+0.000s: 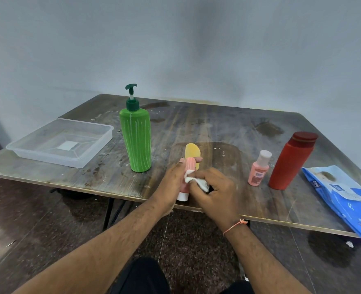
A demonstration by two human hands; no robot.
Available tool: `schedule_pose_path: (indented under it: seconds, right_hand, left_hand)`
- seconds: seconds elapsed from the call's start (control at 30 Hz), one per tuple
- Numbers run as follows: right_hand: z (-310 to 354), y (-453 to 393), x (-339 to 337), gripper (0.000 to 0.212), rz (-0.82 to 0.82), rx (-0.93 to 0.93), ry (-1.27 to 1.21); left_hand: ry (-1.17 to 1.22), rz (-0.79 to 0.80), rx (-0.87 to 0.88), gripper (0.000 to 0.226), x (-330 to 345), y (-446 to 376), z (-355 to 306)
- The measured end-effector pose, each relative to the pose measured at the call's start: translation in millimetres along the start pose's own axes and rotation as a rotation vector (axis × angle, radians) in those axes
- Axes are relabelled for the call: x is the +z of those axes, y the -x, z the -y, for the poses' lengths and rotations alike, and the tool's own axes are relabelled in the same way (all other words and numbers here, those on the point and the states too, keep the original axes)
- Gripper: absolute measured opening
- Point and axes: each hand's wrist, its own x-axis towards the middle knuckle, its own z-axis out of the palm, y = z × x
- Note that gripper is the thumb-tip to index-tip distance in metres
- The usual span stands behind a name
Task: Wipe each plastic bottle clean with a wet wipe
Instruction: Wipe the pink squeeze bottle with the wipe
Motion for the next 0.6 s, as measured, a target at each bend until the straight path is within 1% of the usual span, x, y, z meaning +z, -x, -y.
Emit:
schedule_pose_path:
  seconds: [0.07, 0.27, 0.4, 0.5, 0.57, 0.6]
  right_hand:
    - [-1.4, -1.7, -0.1, 0.019, -0.010, 0.006, -0.017]
    - [2.3, 3.0, -1.9, 0.023, 0.109, -0.036, -0.044]
    - [-0.4, 1.0, 0.5, 0.020, 0.012, 0.010, -0.027]
    - [-2.8, -3.3, 0.6, 0.022, -0.088, 0.064, -0.073]
    - [-2.6, -4.8, -0.4, 0.024, -0.100, 0.083, -0.084]
    - [-2.7, -4.2, -0.9, 0.024, -0.081, 0.071, -0.083]
  left_hand:
    - [0.015, -0.005, -0.003, 0.058, 0.1, -0.6, 1.6]
    - [0.050, -0.003, -0.054, 0.062, -3.6, -4.1, 7.1]
    - [0.038, -0.008, -0.057, 0.070, -3.2, -5.5, 8.0]
    - [-0.025, -0.023, -0.039, 0.069, -1.5, -7.9, 10.8]
    - [-0.057, -0.056, -0.033, 0.068, 0.2, -8.4, 10.7]
    - [-0.051, -0.064, -0.031, 0.070, 0.8, -8.4, 10.6]
